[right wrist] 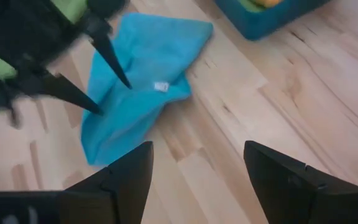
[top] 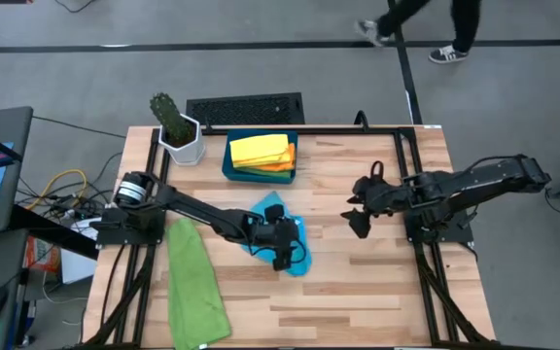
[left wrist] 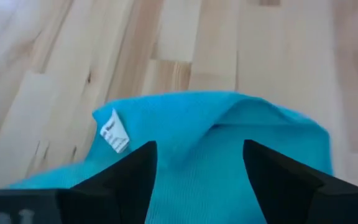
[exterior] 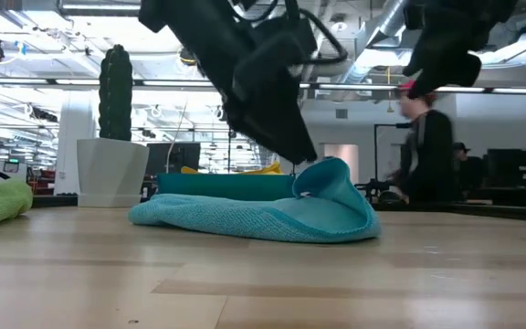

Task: Fold microfiber towels
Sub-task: Fold the blue towel

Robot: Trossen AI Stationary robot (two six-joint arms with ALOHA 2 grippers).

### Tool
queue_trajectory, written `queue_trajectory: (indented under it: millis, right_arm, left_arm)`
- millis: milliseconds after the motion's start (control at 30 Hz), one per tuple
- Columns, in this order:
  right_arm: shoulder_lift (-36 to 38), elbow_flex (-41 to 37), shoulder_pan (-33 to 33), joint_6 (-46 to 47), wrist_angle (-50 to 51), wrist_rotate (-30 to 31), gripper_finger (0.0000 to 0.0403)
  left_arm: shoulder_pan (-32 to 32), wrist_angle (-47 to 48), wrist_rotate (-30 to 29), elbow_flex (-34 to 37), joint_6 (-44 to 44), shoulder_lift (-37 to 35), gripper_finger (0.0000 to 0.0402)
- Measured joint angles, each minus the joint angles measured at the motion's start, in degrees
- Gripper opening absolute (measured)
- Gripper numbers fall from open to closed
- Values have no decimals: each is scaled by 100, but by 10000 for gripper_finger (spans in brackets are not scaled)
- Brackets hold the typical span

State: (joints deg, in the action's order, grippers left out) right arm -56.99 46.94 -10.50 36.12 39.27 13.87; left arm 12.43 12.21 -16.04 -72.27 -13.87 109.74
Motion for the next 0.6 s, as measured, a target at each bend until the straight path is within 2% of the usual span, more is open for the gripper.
queue_trajectory:
  millis: [300, 467, 600]
  right_arm:
    - [114, -26, 0, 6, 155, 6, 276]
    - [111, -26, -2, 2, 166, 6, 276]
    - [111, -26, -2, -2, 195, 5, 276]
  left_arm:
    - [-137, 81, -536, -52, -8, 113, 207]
    - [-295, -72, -154, -65, 149, 238, 192]
    - [-295, -20, -162, -78, 125, 327, 188]
